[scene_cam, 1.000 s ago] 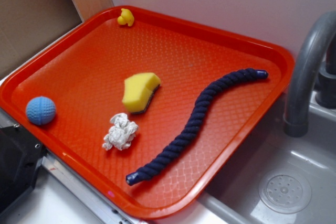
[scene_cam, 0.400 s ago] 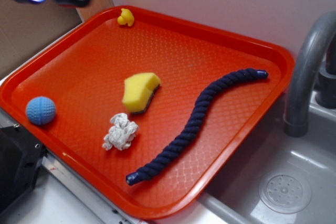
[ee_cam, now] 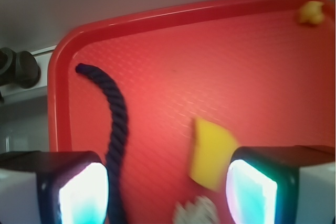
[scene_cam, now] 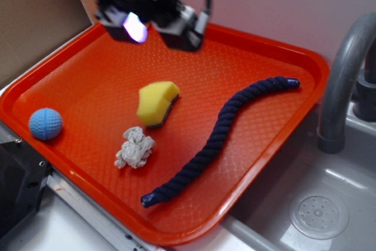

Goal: Grab the blue rope.

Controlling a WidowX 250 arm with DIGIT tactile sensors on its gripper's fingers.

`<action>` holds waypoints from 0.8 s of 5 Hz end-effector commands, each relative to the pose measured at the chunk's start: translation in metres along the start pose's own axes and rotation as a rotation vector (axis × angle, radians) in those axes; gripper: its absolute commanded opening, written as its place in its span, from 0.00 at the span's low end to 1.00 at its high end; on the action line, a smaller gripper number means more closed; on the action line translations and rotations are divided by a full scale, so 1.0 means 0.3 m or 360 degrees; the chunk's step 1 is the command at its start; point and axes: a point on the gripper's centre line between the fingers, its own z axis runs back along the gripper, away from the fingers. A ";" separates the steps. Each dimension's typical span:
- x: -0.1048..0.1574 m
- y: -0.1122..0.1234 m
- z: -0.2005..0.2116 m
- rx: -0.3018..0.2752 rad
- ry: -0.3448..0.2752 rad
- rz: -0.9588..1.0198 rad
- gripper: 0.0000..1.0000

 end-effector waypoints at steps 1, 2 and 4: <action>0.097 -0.111 -0.172 -0.0012 0.0043 -0.0097 1.00; 0.105 -0.132 -0.250 -0.0077 0.0132 -0.0097 1.00; 0.079 -0.176 -0.354 -0.0160 0.0252 -0.0205 1.00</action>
